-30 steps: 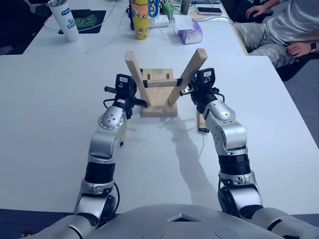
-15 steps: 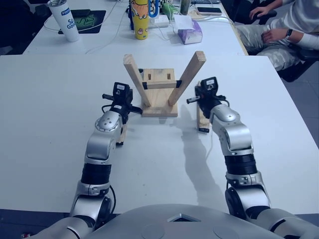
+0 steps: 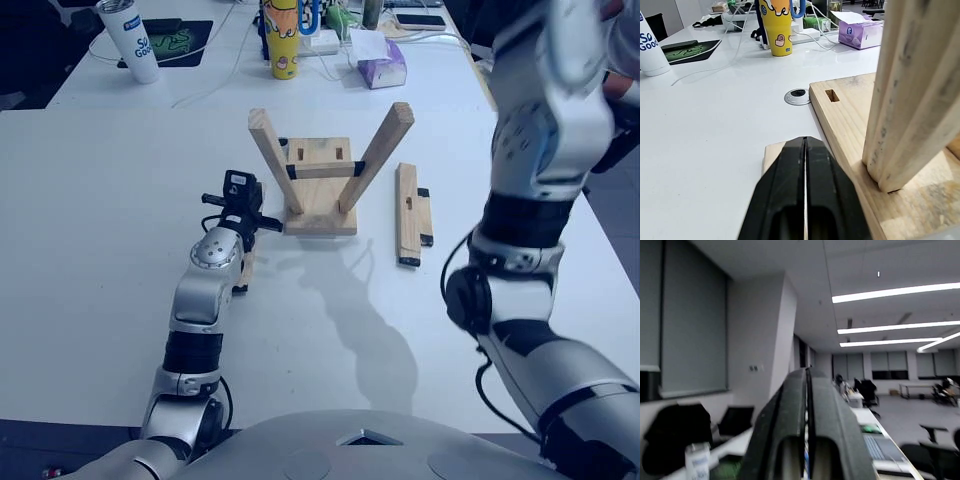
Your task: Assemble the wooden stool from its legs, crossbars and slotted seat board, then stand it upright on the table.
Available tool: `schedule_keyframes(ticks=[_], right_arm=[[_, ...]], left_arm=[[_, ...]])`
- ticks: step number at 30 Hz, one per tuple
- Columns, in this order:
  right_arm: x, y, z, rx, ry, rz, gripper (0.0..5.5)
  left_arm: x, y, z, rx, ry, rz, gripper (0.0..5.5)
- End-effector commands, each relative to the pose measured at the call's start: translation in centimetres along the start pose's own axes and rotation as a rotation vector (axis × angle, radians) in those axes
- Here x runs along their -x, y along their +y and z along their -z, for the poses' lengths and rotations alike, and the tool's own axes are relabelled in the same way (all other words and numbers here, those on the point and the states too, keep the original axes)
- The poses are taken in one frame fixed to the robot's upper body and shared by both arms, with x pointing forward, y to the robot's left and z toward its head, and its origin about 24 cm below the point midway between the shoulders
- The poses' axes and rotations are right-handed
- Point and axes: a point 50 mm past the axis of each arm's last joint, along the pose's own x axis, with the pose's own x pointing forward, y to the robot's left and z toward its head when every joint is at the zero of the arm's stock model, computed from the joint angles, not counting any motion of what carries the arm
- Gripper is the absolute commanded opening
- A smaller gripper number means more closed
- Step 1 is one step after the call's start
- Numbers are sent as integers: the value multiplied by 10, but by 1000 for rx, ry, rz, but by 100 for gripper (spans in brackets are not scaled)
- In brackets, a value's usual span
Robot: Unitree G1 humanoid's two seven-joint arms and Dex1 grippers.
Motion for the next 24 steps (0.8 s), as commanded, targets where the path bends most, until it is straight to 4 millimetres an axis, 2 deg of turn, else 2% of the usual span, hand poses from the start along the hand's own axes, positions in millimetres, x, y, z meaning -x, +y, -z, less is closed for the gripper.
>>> schedule_keyframes(ticks=[1,2,4,6,8,19,22,24], right_arm=[[34,6,59,-97,265,-15,2],[56,11,84,-103,386,-36,2],[97,22,118,-109,585,-79,2],[129,28,144,-112,776,-116,2],[142,26,154,-115,869,-115,2],[98,16,125,-43,600,-109,2],[79,15,98,-64,407,-101,2],[66,2,78,-68,283,-23,2]], left_arm=[[-2,0,0,-2,-5,-13,0],[-2,1,0,0,-7,-17,0],[-1,3,0,2,-7,-24,0],[0,4,1,3,-5,-29,0],[0,4,1,1,-3,-28,0],[-2,3,0,-5,-7,-13,0],[-3,4,0,-2,-8,-16,0],[-2,4,0,-1,-8,-19,0]])
